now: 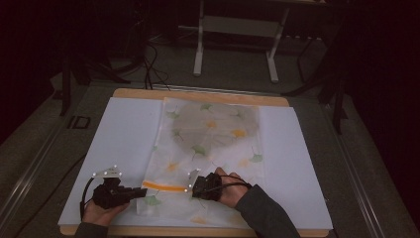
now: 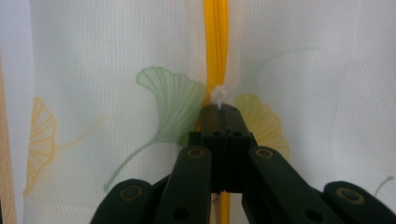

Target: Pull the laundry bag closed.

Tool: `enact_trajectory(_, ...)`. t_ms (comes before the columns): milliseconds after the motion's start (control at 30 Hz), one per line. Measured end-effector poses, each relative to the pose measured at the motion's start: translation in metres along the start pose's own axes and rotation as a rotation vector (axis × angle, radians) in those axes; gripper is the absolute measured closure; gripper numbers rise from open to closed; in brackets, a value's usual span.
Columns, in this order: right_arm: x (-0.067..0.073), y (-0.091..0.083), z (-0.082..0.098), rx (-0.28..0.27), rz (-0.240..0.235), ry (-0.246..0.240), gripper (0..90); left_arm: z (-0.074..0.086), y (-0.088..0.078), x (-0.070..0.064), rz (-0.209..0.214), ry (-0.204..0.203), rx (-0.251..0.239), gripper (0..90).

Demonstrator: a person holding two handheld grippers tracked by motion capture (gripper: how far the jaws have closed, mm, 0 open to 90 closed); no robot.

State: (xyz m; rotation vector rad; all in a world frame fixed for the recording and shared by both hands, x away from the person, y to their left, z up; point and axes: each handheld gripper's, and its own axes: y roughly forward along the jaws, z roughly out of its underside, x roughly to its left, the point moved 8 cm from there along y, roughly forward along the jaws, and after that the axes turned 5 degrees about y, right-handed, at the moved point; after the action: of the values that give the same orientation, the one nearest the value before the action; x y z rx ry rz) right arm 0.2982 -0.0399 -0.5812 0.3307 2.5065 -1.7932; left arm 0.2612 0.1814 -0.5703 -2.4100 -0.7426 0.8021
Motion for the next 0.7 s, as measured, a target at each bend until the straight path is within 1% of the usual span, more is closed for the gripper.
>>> enact_trajectory(200, -0.001, -0.002, 0.005, 0.008, 0.006, 0.008, 90.0, 0.000, 0.000, 0.000, 0.000, -0.007, -0.005, 88.8)
enact_trajectory(333, -0.002, -0.003, 0.009, 0.002, 0.007, 0.016, 90.0, 0.000, 0.000, 0.000, 0.000, -0.003, -0.002, 88.8)
enact_trajectory(467, -0.002, -0.004, 0.012, 0.011, 0.012, 0.013, 90.0, 0.000, -0.001, 0.001, -0.002, -0.005, -0.004, 88.8)
enact_trajectory(500, -0.002, -0.004, 0.012, 0.006, 0.008, 0.019, 90.0, 0.000, -0.001, 0.001, -0.004, -0.005, -0.003, 88.8)
enact_trajectory(600, -0.003, -0.006, 0.015, 0.005, 0.020, 0.027, 90.0, 0.000, -0.001, 0.001, -0.002, -0.006, -0.004, 88.8)
enact_trajectory(700, -0.004, -0.007, 0.017, 0.000, 0.021, 0.026, 90.0, 0.000, -0.001, 0.001, -0.004, -0.006, -0.003, 88.8)
